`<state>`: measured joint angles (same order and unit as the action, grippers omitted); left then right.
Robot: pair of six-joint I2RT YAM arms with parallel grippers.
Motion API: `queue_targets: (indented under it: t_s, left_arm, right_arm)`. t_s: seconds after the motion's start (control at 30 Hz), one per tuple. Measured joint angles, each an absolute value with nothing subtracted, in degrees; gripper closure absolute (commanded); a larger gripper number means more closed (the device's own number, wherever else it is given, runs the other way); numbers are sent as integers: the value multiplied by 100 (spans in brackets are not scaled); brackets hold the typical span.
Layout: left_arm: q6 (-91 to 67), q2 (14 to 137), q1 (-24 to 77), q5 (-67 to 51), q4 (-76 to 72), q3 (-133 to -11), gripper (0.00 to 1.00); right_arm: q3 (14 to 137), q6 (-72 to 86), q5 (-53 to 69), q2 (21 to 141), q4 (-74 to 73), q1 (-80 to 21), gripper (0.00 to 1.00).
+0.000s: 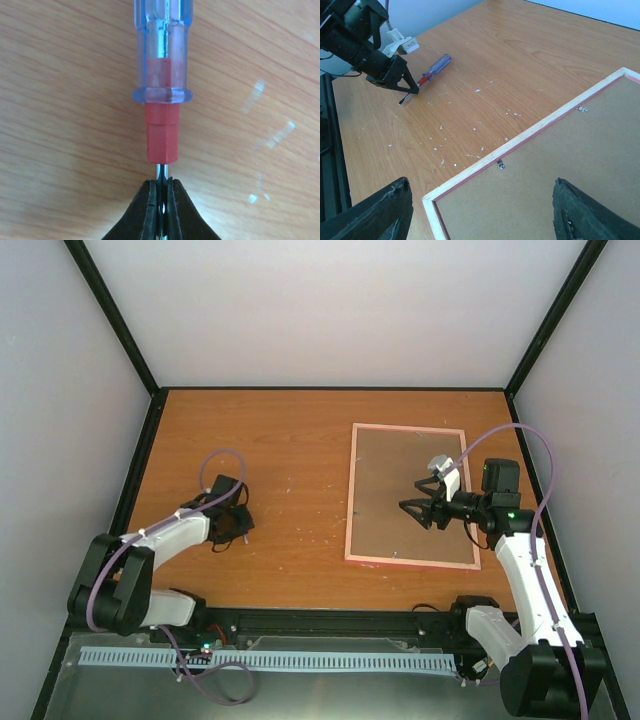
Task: Take the photo out of the frame
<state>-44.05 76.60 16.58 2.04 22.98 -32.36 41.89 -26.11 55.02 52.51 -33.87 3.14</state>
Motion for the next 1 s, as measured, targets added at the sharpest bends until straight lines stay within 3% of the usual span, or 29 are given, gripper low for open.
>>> queue_targets:
  t_s: [0.27, 0.5, 0.67, 1.0]
  left_arm:
    - [-4086, 6252, 3218, 294, 1959, -3236, 99]
    - [-3317, 4978, 3898, -447, 663, -2775, 99]
    - [-2906, 4954, 4619, -679, 266, -2707, 99]
    - [-2388, 5389, 5695, -880, -56, -2849, 99]
  right_arm:
    - [4372, -2335, 5269, 5570, -3461, 311, 26]
    - [6084, -2290, 5118, 6869, -4300, 45, 28]
    - [6790, -2427, 5166, 7581, -4928, -731, 28]
    - [6810, -2655, 5221, 7625, -5492, -2504, 26]
